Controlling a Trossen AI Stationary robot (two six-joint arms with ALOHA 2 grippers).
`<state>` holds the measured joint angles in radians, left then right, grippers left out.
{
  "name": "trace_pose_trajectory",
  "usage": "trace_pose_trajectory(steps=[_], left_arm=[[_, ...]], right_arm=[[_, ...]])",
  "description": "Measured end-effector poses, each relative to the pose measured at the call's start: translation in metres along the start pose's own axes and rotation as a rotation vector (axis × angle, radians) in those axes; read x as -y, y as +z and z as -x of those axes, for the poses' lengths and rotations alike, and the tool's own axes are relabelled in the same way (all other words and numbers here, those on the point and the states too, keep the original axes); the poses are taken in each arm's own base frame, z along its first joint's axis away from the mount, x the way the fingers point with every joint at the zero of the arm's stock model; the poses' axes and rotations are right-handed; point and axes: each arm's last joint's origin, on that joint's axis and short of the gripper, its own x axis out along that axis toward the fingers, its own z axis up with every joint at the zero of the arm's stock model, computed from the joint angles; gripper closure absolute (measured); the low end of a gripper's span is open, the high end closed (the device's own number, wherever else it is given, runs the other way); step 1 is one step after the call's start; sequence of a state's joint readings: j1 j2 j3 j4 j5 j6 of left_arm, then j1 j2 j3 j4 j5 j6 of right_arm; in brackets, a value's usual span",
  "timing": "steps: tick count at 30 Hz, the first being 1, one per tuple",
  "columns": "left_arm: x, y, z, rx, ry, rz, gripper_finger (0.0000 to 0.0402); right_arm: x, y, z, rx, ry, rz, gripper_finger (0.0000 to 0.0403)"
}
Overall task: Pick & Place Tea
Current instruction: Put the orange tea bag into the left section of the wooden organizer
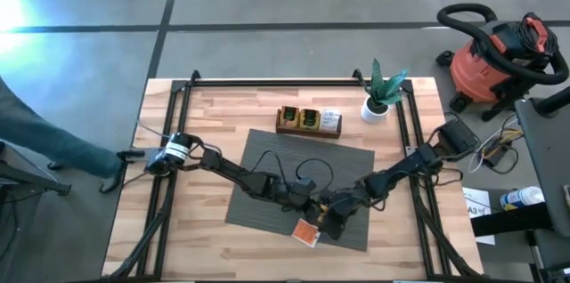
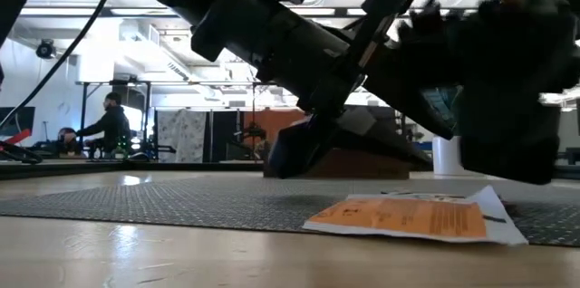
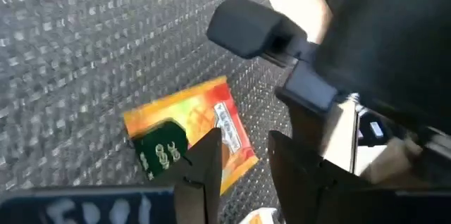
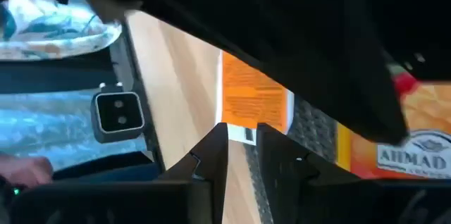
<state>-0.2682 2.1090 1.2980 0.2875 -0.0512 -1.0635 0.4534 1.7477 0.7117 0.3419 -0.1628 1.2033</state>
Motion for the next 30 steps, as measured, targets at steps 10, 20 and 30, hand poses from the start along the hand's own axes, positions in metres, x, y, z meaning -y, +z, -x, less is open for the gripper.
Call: trace_pose_trajectory(steps=[10, 20, 30], left_arm=[[0.005, -0.009, 0.007, -0.014, 0.063, -0.017, 0.0291], [0.026, -0.031, 0.027, 0.043, 0.108, -0.082, 0.0291], [0.011, -0.03, 0.022, 0.017, 0.131, -0.053, 0.0291]], right_arm=[[-0.01, 0.001, 0.021, 0.018, -0.053, 0.046, 0.0338], [0.008, 0.001, 0.052, -0.01, -0.325, 0.055, 0.0339], [0.015, 0.004, 0.038, -0.043, -0.303, 0.056, 0.0339]])
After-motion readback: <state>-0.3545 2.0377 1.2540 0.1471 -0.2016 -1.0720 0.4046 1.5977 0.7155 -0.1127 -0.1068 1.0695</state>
